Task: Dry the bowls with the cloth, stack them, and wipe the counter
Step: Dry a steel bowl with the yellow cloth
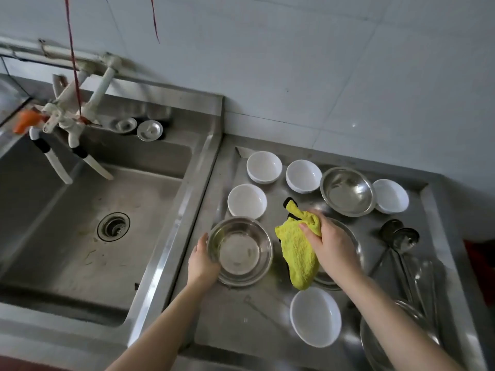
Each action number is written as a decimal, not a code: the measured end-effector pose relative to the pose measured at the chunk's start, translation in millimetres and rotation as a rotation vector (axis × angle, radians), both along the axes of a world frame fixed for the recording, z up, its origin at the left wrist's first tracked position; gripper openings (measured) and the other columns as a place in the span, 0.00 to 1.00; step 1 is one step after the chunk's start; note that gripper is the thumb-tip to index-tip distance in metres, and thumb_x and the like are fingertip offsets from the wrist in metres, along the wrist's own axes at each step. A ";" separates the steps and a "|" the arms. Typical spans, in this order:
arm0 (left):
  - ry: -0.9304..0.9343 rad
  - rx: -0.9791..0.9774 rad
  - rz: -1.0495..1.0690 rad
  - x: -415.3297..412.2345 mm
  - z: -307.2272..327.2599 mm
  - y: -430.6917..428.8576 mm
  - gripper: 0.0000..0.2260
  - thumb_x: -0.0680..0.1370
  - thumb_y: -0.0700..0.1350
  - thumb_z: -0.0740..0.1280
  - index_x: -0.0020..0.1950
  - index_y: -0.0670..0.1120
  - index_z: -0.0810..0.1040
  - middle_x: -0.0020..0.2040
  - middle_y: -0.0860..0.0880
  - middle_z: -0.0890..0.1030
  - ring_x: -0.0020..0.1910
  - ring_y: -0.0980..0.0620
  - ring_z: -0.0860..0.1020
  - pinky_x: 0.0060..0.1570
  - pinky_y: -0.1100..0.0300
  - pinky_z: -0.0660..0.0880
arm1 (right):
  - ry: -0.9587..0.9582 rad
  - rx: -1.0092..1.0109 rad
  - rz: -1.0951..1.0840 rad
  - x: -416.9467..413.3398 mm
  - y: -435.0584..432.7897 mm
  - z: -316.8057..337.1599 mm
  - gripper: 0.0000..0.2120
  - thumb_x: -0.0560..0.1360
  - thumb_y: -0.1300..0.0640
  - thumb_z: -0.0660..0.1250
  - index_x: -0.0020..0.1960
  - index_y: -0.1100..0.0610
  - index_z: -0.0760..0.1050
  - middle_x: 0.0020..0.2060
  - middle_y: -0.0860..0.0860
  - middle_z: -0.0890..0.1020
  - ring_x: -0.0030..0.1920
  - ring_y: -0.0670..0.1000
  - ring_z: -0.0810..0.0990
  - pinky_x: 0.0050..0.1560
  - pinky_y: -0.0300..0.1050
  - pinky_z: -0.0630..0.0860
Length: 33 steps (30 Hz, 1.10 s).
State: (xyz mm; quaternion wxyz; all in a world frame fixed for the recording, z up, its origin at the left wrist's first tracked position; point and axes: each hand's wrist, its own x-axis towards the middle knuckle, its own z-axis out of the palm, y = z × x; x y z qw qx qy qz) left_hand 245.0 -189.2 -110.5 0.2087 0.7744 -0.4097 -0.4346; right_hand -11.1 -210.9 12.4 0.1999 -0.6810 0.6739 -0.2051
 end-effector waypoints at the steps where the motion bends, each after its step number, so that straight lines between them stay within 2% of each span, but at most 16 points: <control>1: 0.019 -0.002 -0.012 1.3 2.1 -1.0 0.29 0.75 0.44 0.66 0.75 0.52 0.63 0.66 0.46 0.77 0.63 0.43 0.75 0.60 0.52 0.73 | -0.005 -0.005 -0.007 0.4 -0.5 -0.5 0.14 0.78 0.49 0.64 0.60 0.53 0.76 0.45 0.51 0.83 0.47 0.53 0.81 0.38 0.33 0.62; 4: 0.092 -0.023 -0.043 2.6 9.9 -3.5 0.28 0.72 0.40 0.66 0.71 0.57 0.66 0.55 0.49 0.81 0.54 0.45 0.79 0.50 0.55 0.75 | -0.025 0.004 -0.031 -1.0 -1.0 1.1 0.14 0.78 0.48 0.63 0.60 0.51 0.75 0.41 0.45 0.80 0.46 0.51 0.80 0.40 0.37 0.66; 7: 0.150 -0.066 -0.074 -1.2 19.5 -4.2 0.29 0.71 0.37 0.64 0.67 0.61 0.65 0.48 0.54 0.81 0.47 0.50 0.81 0.44 0.56 0.78 | -0.016 -0.024 -0.032 -3.9 -2.7 6.4 0.15 0.78 0.48 0.64 0.62 0.51 0.74 0.45 0.49 0.83 0.47 0.54 0.81 0.42 0.43 0.71; 9: 0.177 -0.114 -0.085 -5.8 31.4 -4.8 0.28 0.72 0.37 0.64 0.66 0.62 0.65 0.46 0.57 0.81 0.45 0.53 0.81 0.42 0.56 0.79 | -0.025 -0.040 -0.025 -4.7 -4.5 12.5 0.15 0.78 0.47 0.63 0.62 0.50 0.74 0.47 0.49 0.83 0.48 0.54 0.81 0.44 0.46 0.74; 12: 0.231 -0.203 -0.122 -15.0 52.3 -8.2 0.30 0.72 0.38 0.64 0.67 0.65 0.63 0.47 0.55 0.82 0.44 0.53 0.81 0.44 0.49 0.81 | -0.019 -0.050 0.001 -6.4 -6.0 22.2 0.16 0.78 0.45 0.62 0.62 0.49 0.73 0.48 0.47 0.82 0.48 0.50 0.81 0.43 0.44 0.75; 14: 0.277 -0.286 -0.152 -24.8 69.8 -11.1 0.35 0.71 0.38 0.63 0.69 0.70 0.60 0.55 0.53 0.82 0.50 0.52 0.82 0.47 0.48 0.81 | -0.016 -0.071 0.025 -8.4 -6.7 27.9 0.16 0.78 0.43 0.61 0.63 0.48 0.72 0.48 0.46 0.82 0.47 0.49 0.80 0.43 0.44 0.76; 16: 0.319 -0.391 -0.189 -38.3 90.7 -13.0 0.39 0.69 0.38 0.60 0.70 0.73 0.58 0.63 0.61 0.77 0.61 0.57 0.77 0.56 0.50 0.78 | -0.027 -0.120 0.034 -10.2 -6.0 34.9 0.16 0.77 0.44 0.62 0.62 0.48 0.73 0.46 0.44 0.81 0.45 0.47 0.80 0.39 0.40 0.75; 18: 0.344 -0.489 -0.255 -51.9 111.6 -13.3 0.41 0.67 0.35 0.58 0.68 0.75 0.59 0.64 0.69 0.72 0.66 0.63 0.72 0.62 0.53 0.75 | -0.052 -0.188 0.014 -11.1 -5.1 45.6 0.15 0.77 0.45 0.64 0.61 0.50 0.74 0.43 0.44 0.81 0.42 0.46 0.79 0.36 0.33 0.71; 19: 0.357 -0.511 -0.280 -58.1 118.7 -13.4 0.42 0.66 0.34 0.58 0.69 0.73 0.60 0.65 0.70 0.71 0.68 0.63 0.70 0.63 0.50 0.74 | -0.082 -0.215 -0.004 -10.9 -4.7 52.1 0.15 0.76 0.45 0.65 0.60 0.50 0.75 0.42 0.44 0.80 0.41 0.46 0.79 0.36 0.34 0.72; 22: 0.440 -0.529 -0.298 -75.3 130.1 -15.2 0.41 0.65 0.31 0.59 0.74 0.61 0.62 0.65 0.73 0.68 0.70 0.58 0.68 0.59 0.37 0.75 | -0.135 -0.313 -0.040 -6.0 -4.1 67.4 0.15 0.74 0.47 0.69 0.57 0.53 0.77 0.40 0.48 0.82 0.41 0.50 0.79 0.41 0.45 0.76; 25: 0.512 -0.565 -0.259 -91.8 146.6 -17.0 0.40 0.69 0.25 0.59 0.75 0.58 0.63 0.63 0.76 0.68 0.69 0.58 0.68 0.59 0.38 0.75 | -0.098 -0.263 0.032 -3.2 -2.2 66.2 0.18 0.74 0.47 0.69 0.61 0.52 0.76 0.45 0.48 0.83 0.45 0.48 0.81 0.46 0.41 0.76; 27: 0.590 -0.582 -0.232 -98.9 158.7 -19.4 0.40 0.71 0.24 0.59 0.75 0.59 0.64 0.68 0.67 0.70 0.69 0.54 0.71 0.54 0.42 0.80 | 0.061 -0.207 0.136 -6.9 0.8 59.9 0.20 0.75 0.45 0.66 0.65 0.49 0.74 0.54 0.45 0.81 0.56 0.47 0.78 0.59 0.43 0.72; 29: 0.669 -0.587 -0.204 -101.8 165.8 -22.2 0.39 0.73 0.24 0.59 0.74 0.61 0.65 0.70 0.53 0.73 0.67 0.48 0.74 0.49 0.42 0.81 | 0.282 -0.259 0.255 -12.8 4.7 55.9 0.20 0.74 0.43 0.61 0.64 0.47 0.74 0.58 0.42 0.80 0.63 0.46 0.74 0.68 0.56 0.66; 31: 0.684 -0.609 -0.183 -103.2 170.3 -25.5 0.40 0.73 0.23 0.59 0.74 0.60 0.65 0.69 0.48 0.75 0.66 0.47 0.75 0.54 0.39 0.79 | 0.315 -0.252 0.338 -16.9 8.6 57.7 0.22 0.73 0.43 0.57 0.64 0.48 0.74 0.59 0.42 0.80 0.65 0.46 0.73 0.67 0.60 0.66; 33: 0.665 -0.616 -0.190 -106.2 175.0 -27.2 0.42 0.71 0.21 0.57 0.74 0.60 0.65 0.69 0.48 0.75 0.66 0.47 0.75 0.60 0.40 0.76 | 0.255 -0.233 0.396 -21.1 8.7 57.2 0.23 0.73 0.45 0.56 0.65 0.49 0.74 0.59 0.42 0.80 0.65 0.45 0.73 0.65 0.57 0.69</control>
